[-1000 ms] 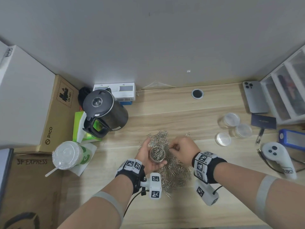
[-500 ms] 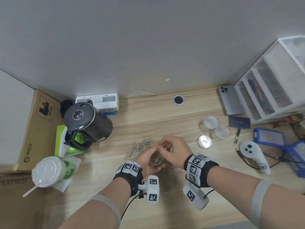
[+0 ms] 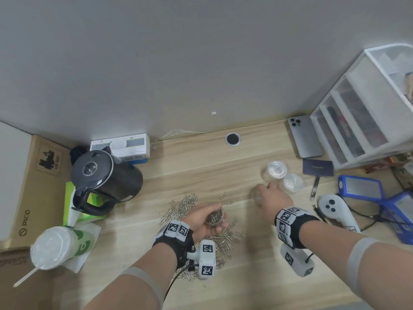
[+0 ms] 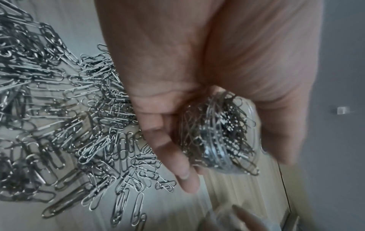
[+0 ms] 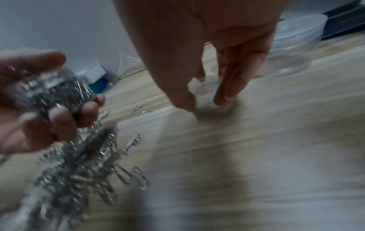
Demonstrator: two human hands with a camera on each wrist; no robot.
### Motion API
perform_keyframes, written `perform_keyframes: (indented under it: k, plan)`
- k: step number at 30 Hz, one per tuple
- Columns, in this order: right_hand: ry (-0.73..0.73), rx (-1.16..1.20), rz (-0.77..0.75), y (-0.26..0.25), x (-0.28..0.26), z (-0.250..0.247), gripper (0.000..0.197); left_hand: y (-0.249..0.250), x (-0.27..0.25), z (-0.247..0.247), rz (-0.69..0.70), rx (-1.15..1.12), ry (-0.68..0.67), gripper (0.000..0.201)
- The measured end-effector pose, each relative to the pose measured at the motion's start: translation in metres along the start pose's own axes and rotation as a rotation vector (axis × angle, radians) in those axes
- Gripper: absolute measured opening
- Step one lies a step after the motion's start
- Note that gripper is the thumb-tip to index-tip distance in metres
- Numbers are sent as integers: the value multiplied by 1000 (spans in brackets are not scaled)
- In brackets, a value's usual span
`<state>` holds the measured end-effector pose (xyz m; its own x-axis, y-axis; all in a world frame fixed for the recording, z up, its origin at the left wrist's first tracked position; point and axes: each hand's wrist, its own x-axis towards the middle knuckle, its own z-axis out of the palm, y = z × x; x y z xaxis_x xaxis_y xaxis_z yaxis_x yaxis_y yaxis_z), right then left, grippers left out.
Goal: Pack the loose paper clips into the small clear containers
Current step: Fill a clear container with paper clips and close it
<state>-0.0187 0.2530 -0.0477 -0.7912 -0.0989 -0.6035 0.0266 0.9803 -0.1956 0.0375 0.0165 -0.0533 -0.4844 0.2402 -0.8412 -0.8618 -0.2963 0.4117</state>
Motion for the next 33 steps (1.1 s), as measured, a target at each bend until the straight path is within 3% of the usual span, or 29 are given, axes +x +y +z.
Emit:
perform_keyframes:
  k: [3, 5, 10, 14, 19, 22, 28, 31, 33]
  plan:
    - [-14, 293, -261, -21, -11, -9, 69, 0, 2, 1, -20, -108, 47, 57]
    - [-29, 412, -418, -40, -21, -16, 69, 0, 5, 1, -44, -173, 60, 67]
    - [-44, 170, -641, -80, -33, -18, 70, 1, 4, 1, -21, -259, 125, 56]
    - [-7, -22, -648, -94, -32, -10, 66, -1, -3, 3, -6, -295, 71, 38]
    - [-17, -118, -638, -104, -36, -12, 60, -6, -8, -7, 62, -254, 35, 40]
    - [0, -206, -548, -112, -39, -13, 52, -7, -11, -8, 48, -275, 1, 37]
    - [79, -277, -427, -123, -46, -12, 54, -7, -19, -5, 13, -212, -14, 43]
    - [85, -243, -463, -121, -47, -8, 49, -7, -21, -5, 5, -136, -34, 25]
    - [62, -192, -511, -119, -49, -7, 48, -7, -17, -8, -6, -122, -37, 23]
